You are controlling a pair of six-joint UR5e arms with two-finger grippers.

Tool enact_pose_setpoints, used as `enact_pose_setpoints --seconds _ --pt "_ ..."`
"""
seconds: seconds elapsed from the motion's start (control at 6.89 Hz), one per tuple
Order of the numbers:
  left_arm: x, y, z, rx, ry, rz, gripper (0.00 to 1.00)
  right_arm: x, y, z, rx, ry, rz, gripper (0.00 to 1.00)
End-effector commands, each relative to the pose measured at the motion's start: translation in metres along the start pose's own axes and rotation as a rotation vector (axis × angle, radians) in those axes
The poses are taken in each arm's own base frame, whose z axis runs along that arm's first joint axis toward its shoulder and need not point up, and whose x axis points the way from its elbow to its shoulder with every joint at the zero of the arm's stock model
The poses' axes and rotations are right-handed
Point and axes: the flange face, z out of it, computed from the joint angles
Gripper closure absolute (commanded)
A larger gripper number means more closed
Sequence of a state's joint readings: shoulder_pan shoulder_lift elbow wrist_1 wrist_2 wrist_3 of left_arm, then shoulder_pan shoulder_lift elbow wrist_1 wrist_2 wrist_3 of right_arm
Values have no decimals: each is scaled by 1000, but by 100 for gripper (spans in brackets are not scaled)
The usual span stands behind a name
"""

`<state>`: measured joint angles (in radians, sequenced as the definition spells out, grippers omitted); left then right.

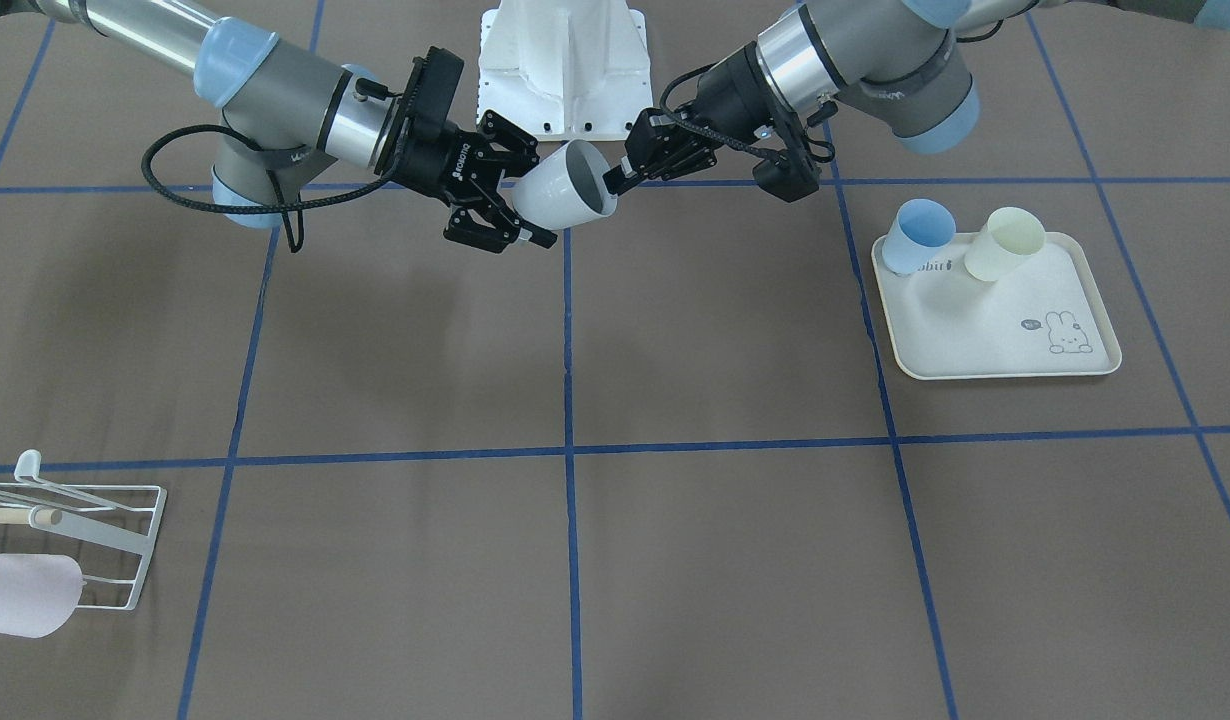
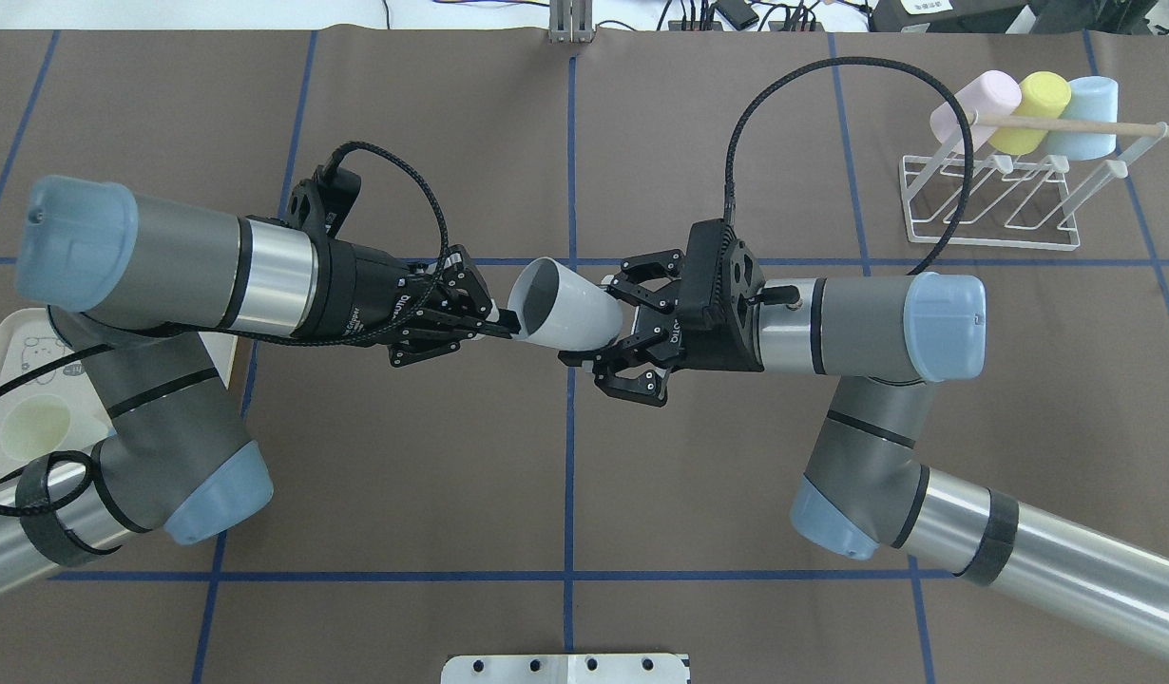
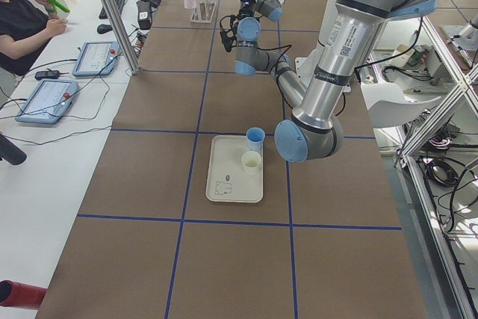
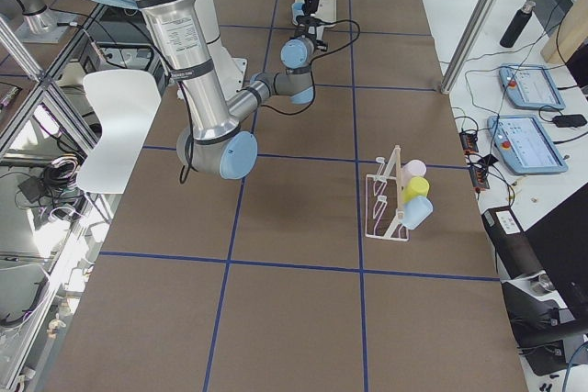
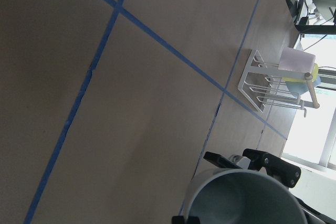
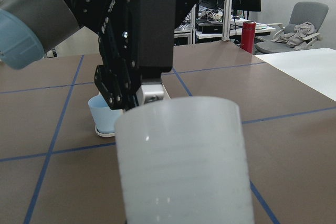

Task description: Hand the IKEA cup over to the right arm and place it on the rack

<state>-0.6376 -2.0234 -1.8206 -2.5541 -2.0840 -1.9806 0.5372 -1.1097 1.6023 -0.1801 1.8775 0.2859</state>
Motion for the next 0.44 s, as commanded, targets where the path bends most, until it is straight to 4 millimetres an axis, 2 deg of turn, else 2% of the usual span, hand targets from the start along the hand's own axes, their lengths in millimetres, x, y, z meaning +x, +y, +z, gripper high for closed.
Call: enact_pose_setpoints --seconds 0.0,0.15,0.29 --pt "6 -8 -11 19 8 14 0 3 3 -3 -6 6 0 53" --pt "6 -16 -18 32 1 37 0 10 5 -10 -13 23 0 63" --pt "-7 -33 -26 68 -48 76 0 28 8 -21 -37 54 -12 73"
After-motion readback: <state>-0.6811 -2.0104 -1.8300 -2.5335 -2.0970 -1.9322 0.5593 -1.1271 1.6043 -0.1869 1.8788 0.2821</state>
